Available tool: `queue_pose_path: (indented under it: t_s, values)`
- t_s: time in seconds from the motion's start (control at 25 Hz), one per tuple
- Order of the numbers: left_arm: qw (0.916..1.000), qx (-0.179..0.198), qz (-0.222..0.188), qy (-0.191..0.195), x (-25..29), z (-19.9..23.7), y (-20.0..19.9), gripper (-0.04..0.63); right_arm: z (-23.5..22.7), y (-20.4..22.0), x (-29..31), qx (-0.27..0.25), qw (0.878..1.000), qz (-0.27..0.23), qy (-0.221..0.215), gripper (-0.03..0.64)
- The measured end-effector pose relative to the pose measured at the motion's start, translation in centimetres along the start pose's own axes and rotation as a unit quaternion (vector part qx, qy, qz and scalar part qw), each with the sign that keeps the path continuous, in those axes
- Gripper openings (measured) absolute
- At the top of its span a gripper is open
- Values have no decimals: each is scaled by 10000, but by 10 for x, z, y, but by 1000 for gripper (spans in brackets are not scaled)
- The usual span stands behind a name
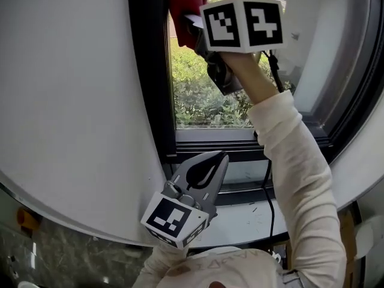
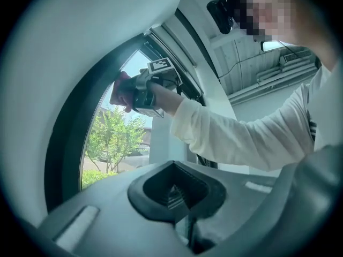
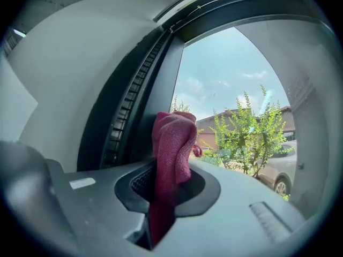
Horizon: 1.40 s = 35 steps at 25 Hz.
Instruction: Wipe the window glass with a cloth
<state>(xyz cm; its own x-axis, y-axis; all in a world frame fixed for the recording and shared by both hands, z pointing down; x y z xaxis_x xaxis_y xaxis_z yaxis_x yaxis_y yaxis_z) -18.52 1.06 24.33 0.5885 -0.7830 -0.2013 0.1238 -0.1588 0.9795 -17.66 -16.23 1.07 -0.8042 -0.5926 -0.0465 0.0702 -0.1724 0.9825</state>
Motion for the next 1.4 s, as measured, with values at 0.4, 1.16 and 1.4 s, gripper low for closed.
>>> queue_pose_path:
  t_s: [0.4, 1.16, 1.4]
  values:
    - [9979, 34, -456, -451, 19, 21, -22, 0, 11, 1, 0, -692, 9971, 78, 312, 61]
    - [9958, 482, -321, -702, 64, 42, -53, 1, -57, 5, -47, -626, 9978, 11, 197, 58]
    - [9970, 526, -164, -537, 100, 33, -48, 1, -101, 17, -81, -522, 9982, -39, 283, 58]
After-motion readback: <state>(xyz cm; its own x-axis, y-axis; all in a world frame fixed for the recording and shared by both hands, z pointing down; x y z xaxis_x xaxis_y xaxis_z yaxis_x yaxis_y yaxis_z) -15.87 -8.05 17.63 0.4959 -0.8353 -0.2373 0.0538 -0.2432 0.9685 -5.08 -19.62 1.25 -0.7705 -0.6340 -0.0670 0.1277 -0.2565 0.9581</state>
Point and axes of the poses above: the fingertips, and each gripper's own axes: x forward along the fingers, z to its left, y out of its underside, the point moved 9 cm from there along -x, backward along the fingers, and after that the axes turned 1 degree about y, right-handed, at the moved point
